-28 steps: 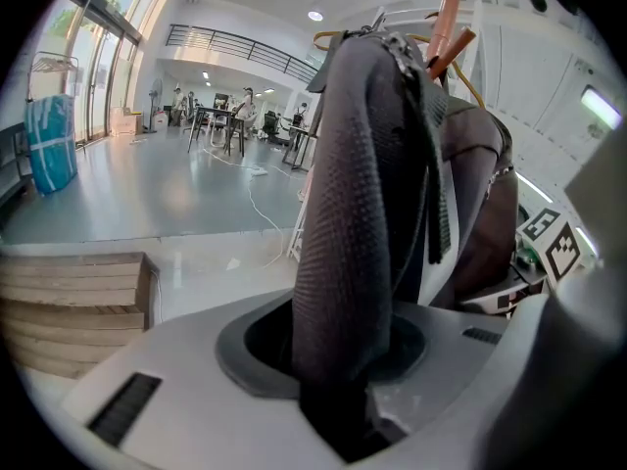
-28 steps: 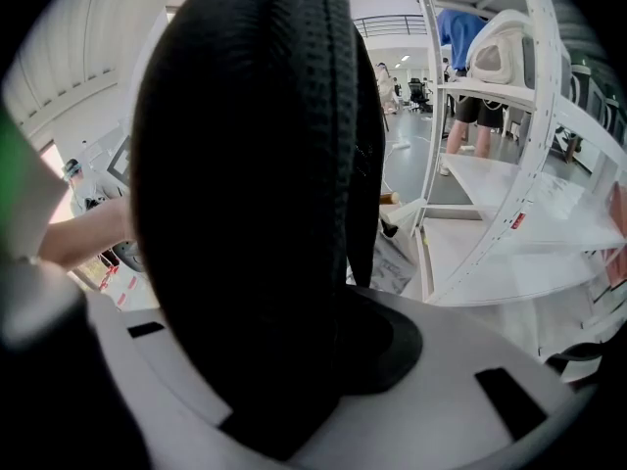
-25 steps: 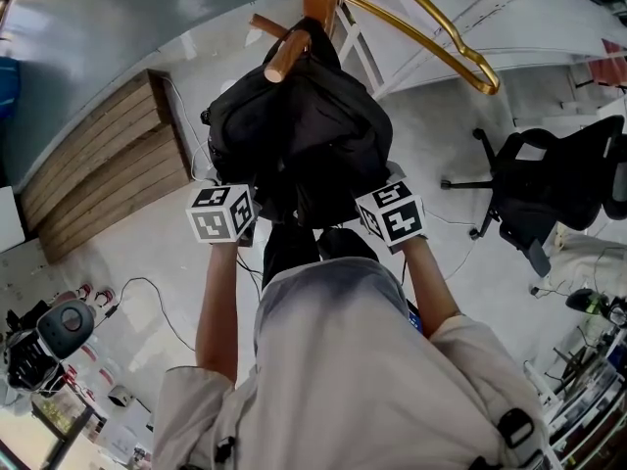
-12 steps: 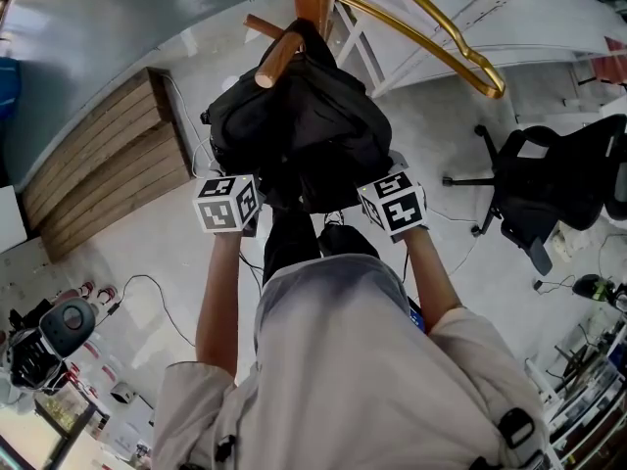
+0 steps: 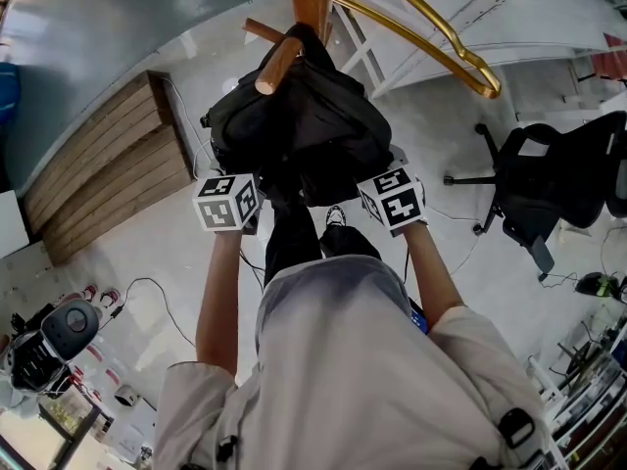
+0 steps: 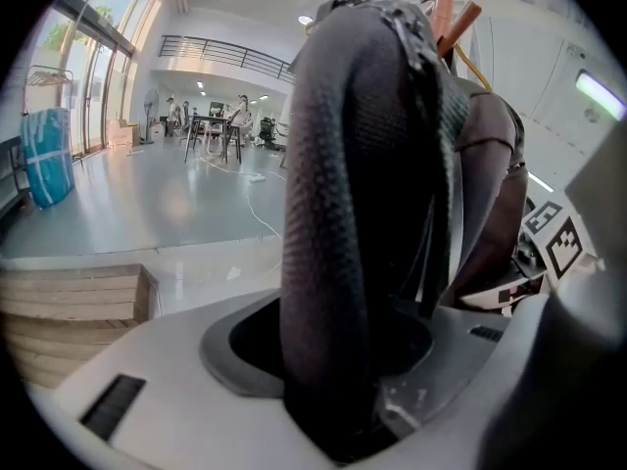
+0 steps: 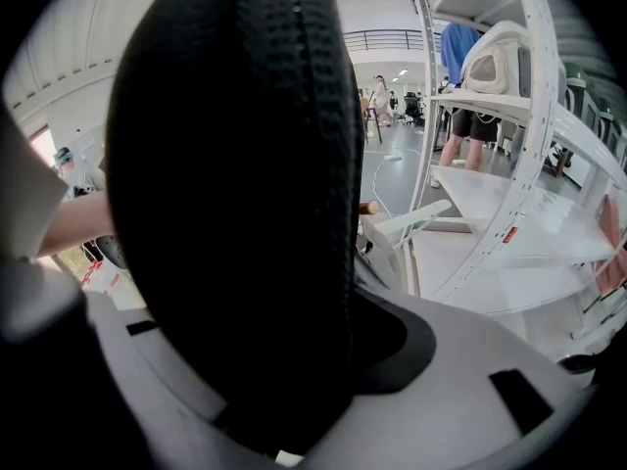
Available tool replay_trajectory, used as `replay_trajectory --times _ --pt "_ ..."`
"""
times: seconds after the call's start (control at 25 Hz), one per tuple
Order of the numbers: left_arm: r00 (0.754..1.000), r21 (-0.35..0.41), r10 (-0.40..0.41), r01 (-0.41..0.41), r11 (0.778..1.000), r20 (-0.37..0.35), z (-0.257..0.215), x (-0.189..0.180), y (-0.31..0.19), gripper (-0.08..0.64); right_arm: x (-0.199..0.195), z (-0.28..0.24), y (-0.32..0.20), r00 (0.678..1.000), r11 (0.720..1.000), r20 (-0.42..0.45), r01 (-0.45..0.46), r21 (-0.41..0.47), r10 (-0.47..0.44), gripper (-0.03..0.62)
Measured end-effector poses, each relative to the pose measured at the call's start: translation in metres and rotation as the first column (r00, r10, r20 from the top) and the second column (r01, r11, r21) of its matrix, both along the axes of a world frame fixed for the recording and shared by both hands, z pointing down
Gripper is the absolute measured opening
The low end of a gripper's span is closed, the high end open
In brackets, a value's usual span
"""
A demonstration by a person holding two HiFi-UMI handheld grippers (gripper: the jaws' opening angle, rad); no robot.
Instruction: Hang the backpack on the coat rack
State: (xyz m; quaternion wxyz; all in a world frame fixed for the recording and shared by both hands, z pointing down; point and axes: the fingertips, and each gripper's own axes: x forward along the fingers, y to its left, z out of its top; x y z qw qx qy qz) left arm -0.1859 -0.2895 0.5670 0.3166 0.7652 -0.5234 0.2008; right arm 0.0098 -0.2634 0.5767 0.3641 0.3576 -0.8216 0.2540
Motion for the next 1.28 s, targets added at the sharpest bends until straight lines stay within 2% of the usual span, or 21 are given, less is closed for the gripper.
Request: replay_trajectory --times 0.12,0.56,1.28 --pt "1.0 0.01 -0.008 0.008 1.0 -0.025 -0.004 -0.002 -0.002 0.204 0.0 0.002 -0.003 1.0 1.0 -0.006 -0.002 0.006 0.002 0.213" --pt "1.0 0.023 0.0 0.001 1.0 -0.023 -0.007 -0.002 0.001 0.229 0.0 0.005 -0.012 1.0 1.0 0.001 -0.008 0.028 0.008 0.241" --pt "0.999 0.039 -0.05 0.05 0.998 0.003 -0.009 -0.015 0.024 0.255 -0.002 0.004 -0.011 0.997 0.995 0.026 -0.079 0.056 0.077 0.339"
